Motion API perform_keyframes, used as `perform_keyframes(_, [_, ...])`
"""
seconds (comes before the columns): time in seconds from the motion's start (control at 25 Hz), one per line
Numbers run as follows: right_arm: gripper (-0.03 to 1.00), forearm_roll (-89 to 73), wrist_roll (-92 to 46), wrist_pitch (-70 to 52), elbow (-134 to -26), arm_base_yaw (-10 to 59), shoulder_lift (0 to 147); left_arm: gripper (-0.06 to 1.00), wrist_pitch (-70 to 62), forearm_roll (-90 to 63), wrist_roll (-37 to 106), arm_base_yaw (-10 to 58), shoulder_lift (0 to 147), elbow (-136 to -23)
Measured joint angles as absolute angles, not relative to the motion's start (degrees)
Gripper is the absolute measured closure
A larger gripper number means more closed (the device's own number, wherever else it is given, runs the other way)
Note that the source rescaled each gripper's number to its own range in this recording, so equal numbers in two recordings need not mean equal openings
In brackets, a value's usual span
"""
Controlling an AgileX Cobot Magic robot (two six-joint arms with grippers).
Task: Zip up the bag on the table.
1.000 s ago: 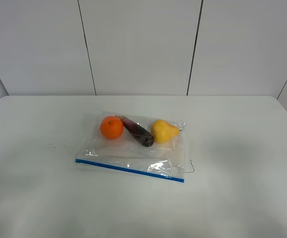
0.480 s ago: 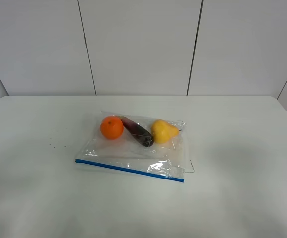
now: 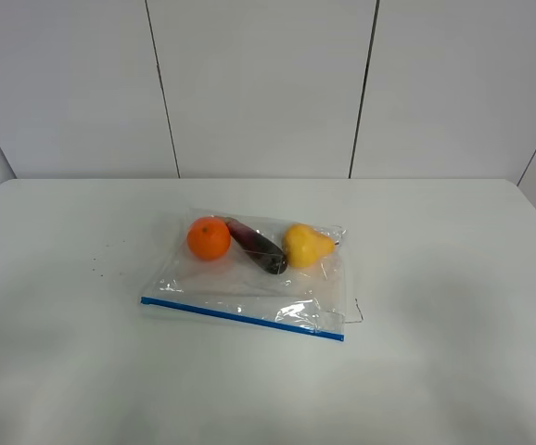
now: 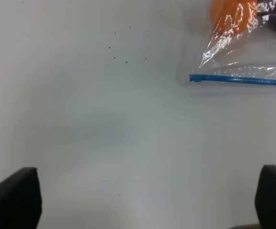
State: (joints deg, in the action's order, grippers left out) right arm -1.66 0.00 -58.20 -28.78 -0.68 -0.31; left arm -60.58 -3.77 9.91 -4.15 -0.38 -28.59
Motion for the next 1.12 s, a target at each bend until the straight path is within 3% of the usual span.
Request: perform_keyframes(1.12, [-0.03, -0.9, 1.04, -58.53, -28.63, -0.68, -0.31, -0.06, -60.58, -3.77, 9.91, -4.15, -0.38, -28.59])
